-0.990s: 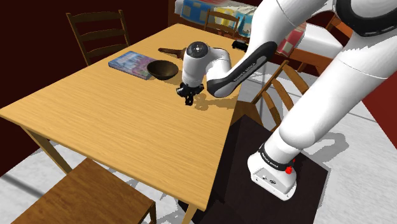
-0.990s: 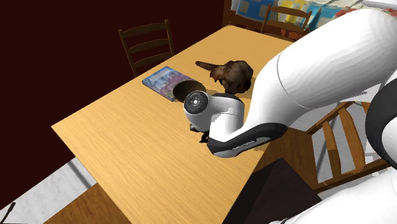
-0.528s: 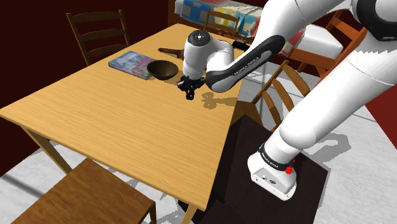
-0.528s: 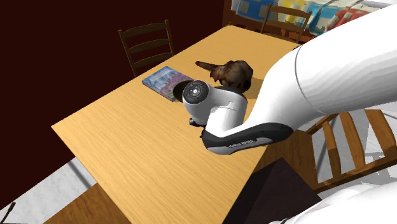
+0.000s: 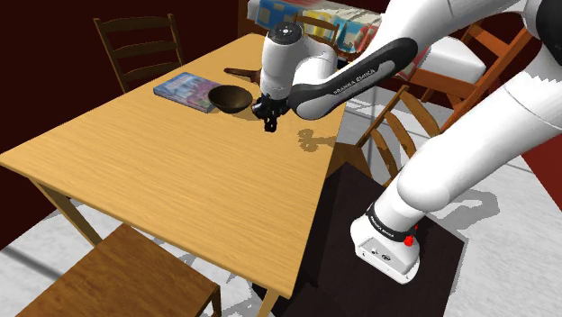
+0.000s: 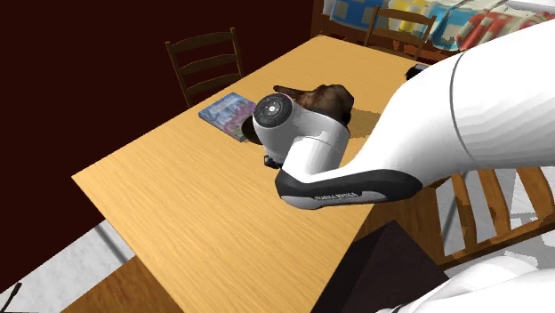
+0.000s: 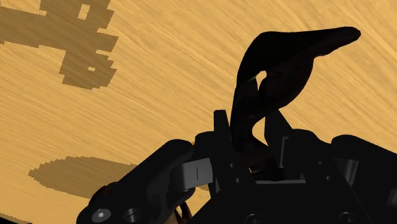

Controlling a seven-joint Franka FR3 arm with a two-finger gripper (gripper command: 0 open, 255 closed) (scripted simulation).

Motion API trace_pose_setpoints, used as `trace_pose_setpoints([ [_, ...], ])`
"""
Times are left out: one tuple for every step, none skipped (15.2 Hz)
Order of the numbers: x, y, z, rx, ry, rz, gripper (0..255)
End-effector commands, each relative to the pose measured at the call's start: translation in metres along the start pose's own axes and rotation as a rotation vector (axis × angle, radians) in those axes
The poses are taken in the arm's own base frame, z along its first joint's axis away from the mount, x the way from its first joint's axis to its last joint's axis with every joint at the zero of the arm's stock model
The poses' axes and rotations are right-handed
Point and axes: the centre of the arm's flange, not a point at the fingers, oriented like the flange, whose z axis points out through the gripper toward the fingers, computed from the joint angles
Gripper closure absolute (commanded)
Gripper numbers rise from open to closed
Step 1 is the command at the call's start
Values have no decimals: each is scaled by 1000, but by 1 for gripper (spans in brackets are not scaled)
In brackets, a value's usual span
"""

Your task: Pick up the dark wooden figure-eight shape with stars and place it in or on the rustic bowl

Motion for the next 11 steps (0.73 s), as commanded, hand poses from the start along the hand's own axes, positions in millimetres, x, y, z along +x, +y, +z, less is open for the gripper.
trace_pose_setpoints([
  [5,2,-10,0,-1,0,255],
  [7,3,-15,0,-1,0,255],
  [9,4,-20,0,-1,0,255],
  [11,4,-24,0,-1,0,255],
  [12,5,-27,0,-1,0,255],
  [24,1,-22,0,-1,0,255],
  [35,-3,-17,0,-1,0,255],
  [47,-7,-12,0,-1,0,255],
  [58,-11,-7,0,-1,0,255],
  [70,-15,-3,0,-1,0,255],
  [81,-19,2,0,-1,0,255],
])
